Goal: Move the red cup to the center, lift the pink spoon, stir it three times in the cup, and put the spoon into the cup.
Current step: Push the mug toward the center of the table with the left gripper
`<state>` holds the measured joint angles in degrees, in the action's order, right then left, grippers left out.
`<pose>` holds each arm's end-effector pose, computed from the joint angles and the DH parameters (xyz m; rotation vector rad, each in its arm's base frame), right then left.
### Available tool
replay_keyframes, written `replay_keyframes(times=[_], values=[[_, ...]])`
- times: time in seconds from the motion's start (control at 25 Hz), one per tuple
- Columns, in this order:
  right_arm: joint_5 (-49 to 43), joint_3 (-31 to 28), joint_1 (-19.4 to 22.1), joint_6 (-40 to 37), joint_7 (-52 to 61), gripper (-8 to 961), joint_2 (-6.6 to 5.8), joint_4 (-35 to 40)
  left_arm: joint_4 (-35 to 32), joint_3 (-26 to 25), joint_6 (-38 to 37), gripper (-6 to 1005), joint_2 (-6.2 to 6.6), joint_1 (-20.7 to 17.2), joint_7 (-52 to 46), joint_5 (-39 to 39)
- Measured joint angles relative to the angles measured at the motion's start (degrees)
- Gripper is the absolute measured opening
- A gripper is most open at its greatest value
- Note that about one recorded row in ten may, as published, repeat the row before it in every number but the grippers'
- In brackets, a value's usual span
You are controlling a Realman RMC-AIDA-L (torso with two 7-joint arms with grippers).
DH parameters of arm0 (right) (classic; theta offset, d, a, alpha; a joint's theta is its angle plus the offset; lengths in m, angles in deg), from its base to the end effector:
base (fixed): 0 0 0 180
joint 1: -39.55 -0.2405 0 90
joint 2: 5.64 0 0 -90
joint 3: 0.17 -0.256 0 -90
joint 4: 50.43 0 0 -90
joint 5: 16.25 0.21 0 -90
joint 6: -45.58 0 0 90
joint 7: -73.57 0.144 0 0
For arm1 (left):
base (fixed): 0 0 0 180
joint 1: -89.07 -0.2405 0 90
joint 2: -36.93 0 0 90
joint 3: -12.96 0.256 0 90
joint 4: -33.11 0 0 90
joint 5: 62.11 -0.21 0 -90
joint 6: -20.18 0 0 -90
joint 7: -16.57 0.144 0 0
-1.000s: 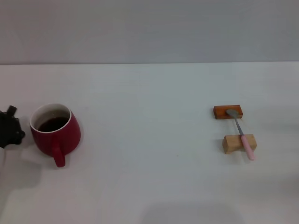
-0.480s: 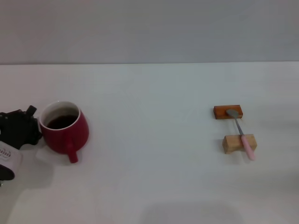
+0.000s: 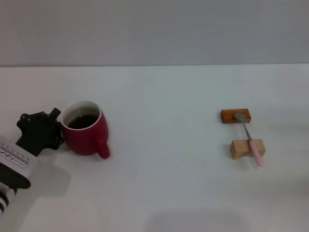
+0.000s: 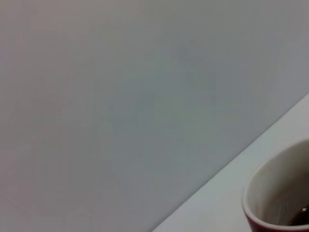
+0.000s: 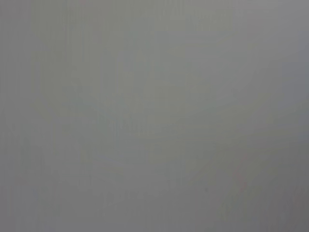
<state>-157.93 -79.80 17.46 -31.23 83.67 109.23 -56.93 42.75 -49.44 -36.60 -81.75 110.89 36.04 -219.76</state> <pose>0.3748 0.3142 0.0918 -1.1584 0.4489 0.7136 -0.3507 0.3143 -0.0388 -1.8726 -0.0924 -0.1440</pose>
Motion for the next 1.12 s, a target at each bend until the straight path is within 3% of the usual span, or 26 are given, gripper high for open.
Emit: replay_keyframes(times=[1.12], values=[[0.00,0.00,0.03,-0.31,0.00,642,0.18,-0.27,7.83,13.62,0.35,3,-0.40,-1.04,-2.78,0.50]])
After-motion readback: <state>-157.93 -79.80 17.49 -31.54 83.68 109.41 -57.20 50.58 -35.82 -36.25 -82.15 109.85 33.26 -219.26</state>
